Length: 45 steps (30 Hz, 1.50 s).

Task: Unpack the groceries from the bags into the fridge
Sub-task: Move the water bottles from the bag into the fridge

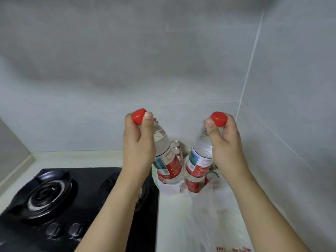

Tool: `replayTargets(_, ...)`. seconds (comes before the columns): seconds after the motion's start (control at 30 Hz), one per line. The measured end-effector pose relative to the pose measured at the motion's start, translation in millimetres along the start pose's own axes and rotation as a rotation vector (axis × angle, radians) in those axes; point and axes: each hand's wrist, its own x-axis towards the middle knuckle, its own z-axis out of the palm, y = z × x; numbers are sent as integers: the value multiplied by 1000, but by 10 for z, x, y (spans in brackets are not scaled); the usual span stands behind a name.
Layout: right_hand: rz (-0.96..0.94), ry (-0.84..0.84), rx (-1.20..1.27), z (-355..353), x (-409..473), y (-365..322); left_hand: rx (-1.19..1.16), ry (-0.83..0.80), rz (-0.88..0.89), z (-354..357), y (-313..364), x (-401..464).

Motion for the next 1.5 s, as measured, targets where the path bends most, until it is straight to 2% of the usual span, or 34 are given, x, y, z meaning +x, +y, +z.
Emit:
replayTargets(0.17, -20, 79, 156, 517, 36, -354, 33, 146, 35, -515, 273, 117)
replayTargets(0.47, -35, -27, 30, 1268, -175, -421, 310, 156, 6, -1164, 196, 114)
replayTargets(0.63, -83, -164, 13, 1446, -208, -486, 347, 260, -44, -1298, 213, -2)
replayTargets(1.1, -149, -568, 225, 2020, -716, -804, 527, 626, -63, -1869, 516, -615)
replayTargets(1.5, -189, -992, 461, 2421, -2167, -1668, 718, 965, -70, -2905, 1095, -1876)
